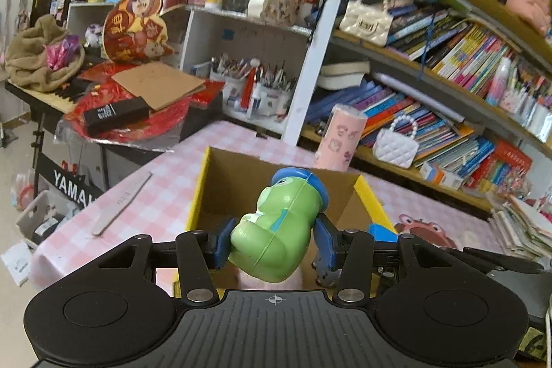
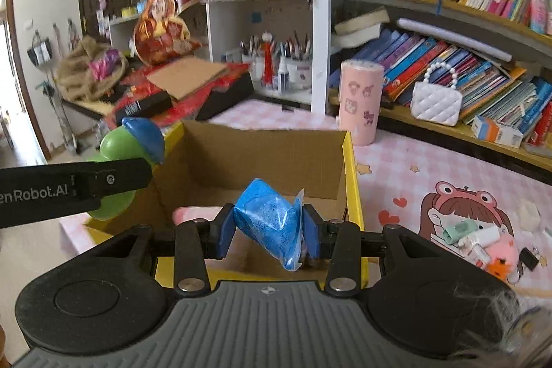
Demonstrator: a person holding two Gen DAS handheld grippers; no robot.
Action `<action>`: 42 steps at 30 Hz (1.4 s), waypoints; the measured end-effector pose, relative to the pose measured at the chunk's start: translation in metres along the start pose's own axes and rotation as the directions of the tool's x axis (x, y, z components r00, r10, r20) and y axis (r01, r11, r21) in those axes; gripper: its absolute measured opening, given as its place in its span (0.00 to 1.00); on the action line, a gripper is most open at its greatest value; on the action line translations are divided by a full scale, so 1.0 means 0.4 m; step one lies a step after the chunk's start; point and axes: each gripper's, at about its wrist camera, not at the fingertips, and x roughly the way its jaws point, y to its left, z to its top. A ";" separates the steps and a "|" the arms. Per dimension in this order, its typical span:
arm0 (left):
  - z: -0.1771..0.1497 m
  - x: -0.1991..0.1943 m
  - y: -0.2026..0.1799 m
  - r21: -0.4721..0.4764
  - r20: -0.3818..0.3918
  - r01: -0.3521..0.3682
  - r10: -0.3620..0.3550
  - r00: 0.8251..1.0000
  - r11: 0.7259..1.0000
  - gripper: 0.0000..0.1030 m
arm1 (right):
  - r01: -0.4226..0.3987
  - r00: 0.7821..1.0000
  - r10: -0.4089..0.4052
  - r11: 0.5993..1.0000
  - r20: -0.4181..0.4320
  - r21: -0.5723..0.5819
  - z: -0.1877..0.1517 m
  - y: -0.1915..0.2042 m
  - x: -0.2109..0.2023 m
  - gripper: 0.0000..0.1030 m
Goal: Organize objects
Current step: 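Carry the green toy with the left tool into the box while the right tool carries the blue item, then open the left tool releasing the green toy while the right tool releases the blue item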
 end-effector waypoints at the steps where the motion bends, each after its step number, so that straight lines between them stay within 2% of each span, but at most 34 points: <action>1: 0.000 0.020 -0.004 -0.001 -0.012 -0.007 0.007 1.000 1.000 0.47 | 0.005 1.000 -0.006 1.000 -0.018 -0.007 0.001 -0.007 0.022 0.38; 9: -0.019 0.133 -0.023 0.011 -0.117 -0.047 0.048 0.992 0.999 0.50 | -0.018 0.989 0.013 0.999 -0.151 -0.037 -0.011 -0.045 0.142 0.38; 18: -0.033 0.192 -0.016 0.007 -0.186 -0.092 0.092 0.978 0.996 0.50 | -0.046 0.985 0.018 0.985 -0.170 -0.164 -0.007 -0.025 0.186 0.41; 20: -0.035 0.197 -0.018 0.006 -0.193 -0.085 0.084 0.978 0.996 0.53 | -0.052 0.985 0.023 0.984 -0.171 -0.170 -0.006 -0.026 0.188 0.42; 22: -0.033 0.197 -0.023 0.008 -0.197 -0.066 0.066 0.978 0.998 0.65 | -0.050 0.986 0.022 0.985 -0.167 -0.167 -0.005 -0.027 0.186 0.47; 26: -0.027 0.177 -0.040 0.035 -0.164 -0.058 0.063 0.984 0.998 0.76 | -0.047 0.987 0.027 0.991 -0.156 -0.122 -0.001 -0.034 0.172 0.51; 36: -0.004 0.058 -0.038 0.029 -0.048 -0.036 0.037 0.998 0.999 0.78 | 0.033 0.999 -0.034 0.998 -0.029 -0.052 0.003 -0.041 0.048 0.51; 42: -0.029 -0.030 -0.022 0.031 -0.018 -0.016 0.016 1.000 0.999 0.82 | 0.082 0.996 -0.082 0.997 0.025 -0.007 -0.026 -0.028 -0.051 0.51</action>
